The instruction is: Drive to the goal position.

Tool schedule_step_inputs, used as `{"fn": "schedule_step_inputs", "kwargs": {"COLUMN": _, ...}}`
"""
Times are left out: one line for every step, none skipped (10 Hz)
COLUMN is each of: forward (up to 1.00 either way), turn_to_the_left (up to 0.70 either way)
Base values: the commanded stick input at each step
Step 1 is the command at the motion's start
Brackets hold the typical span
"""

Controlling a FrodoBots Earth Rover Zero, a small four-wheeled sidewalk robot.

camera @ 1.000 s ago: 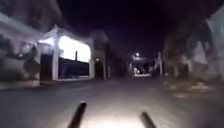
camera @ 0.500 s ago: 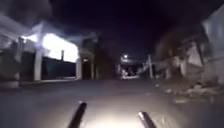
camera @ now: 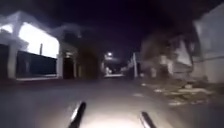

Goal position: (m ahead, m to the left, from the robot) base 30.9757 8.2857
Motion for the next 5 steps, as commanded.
{"fn": "schedule_step_inputs", "kwargs": {"forward": 1.00, "turn_to_the_left": 0.02}}
{"fn": "schedule_step_inputs", "kwargs": {"forward": 1.00, "turn_to_the_left": 0.02}}
{"fn": "schedule_step_inputs", "kwargs": {"forward": 1.00, "turn_to_the_left": 0.02}}
{"fn": "schedule_step_inputs", "kwargs": {"forward": 1.00, "turn_to_the_left": 0.02}}
{"fn": "schedule_step_inputs", "kwargs": {"forward": 1.00, "turn_to_the_left": 0.02}}
